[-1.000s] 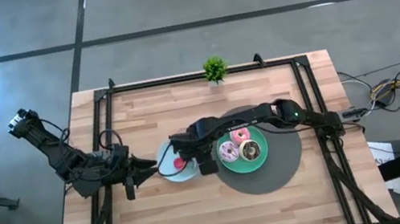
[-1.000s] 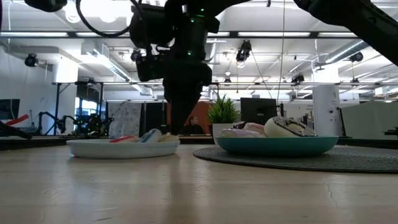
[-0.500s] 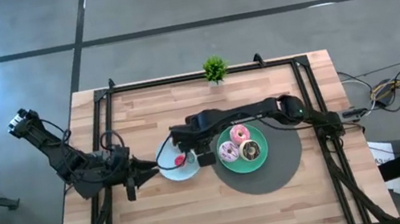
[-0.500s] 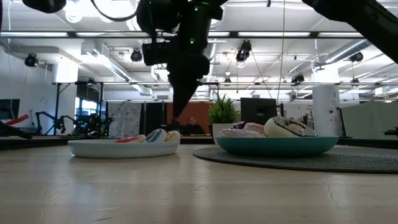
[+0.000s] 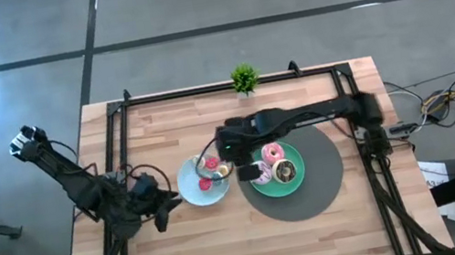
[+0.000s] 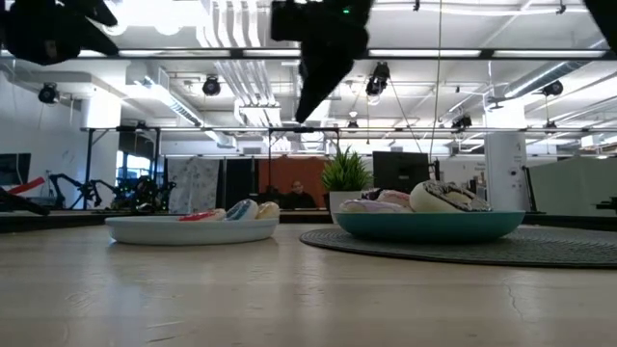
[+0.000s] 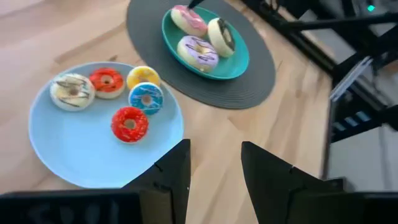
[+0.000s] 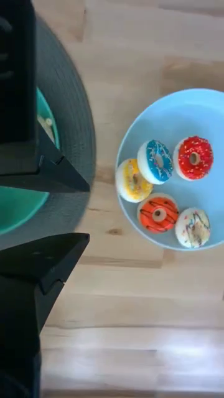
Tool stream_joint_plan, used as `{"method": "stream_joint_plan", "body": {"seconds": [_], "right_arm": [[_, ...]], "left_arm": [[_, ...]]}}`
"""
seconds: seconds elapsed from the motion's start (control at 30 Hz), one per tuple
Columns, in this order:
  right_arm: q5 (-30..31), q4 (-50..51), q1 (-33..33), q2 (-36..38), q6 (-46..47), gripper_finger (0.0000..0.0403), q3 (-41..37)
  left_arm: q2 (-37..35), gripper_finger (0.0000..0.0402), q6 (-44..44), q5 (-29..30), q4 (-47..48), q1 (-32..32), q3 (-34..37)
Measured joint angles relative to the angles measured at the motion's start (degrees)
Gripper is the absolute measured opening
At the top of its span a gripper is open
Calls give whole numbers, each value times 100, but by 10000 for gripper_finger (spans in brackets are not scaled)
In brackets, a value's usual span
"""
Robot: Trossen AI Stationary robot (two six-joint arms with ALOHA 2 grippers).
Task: Pick & Place donuts
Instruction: Adjust the small red donut on the light blue plate to maximize to space
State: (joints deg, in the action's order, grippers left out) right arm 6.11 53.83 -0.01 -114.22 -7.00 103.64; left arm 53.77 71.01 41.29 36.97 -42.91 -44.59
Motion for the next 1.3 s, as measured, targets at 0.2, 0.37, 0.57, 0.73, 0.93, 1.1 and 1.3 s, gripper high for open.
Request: {"method": "stream_joint_plan", "body": {"seconds": [0.2, 0.37, 0.57, 0.73, 0.93, 1.1, 1.3], "right_arm": [[18, -858, 62, 1120, 944, 102, -1482], [477, -959, 167, 1665, 1678, 102, -2164], [522, -985, 375, 1935, 2255, 97, -2529], [691, -990, 591, 1935, 2490, 96, -2693], [807, -998, 771, 1935, 2507, 96, -2876], [913, -1038, 761, 1935, 2533, 96, -2890], [912, -1098, 763, 1935, 2546, 96, -2890]], "left_arm": [[47, 116, -365, -61, 142, 790, 1], [215, 116, -1602, -1166, -234, 2112, 27], [725, 116, -2657, -2683, -908, 3322, 307], [1180, 116, -3127, -2887, -1842, 3554, 370], [1892, 116, -3301, -3278, -2724, 3716, 331], [2465, 116, -3273, -3394, -2993, 3749, 319], [2962, 116, -3211, -3391, -3076, 3761, 226]]}}
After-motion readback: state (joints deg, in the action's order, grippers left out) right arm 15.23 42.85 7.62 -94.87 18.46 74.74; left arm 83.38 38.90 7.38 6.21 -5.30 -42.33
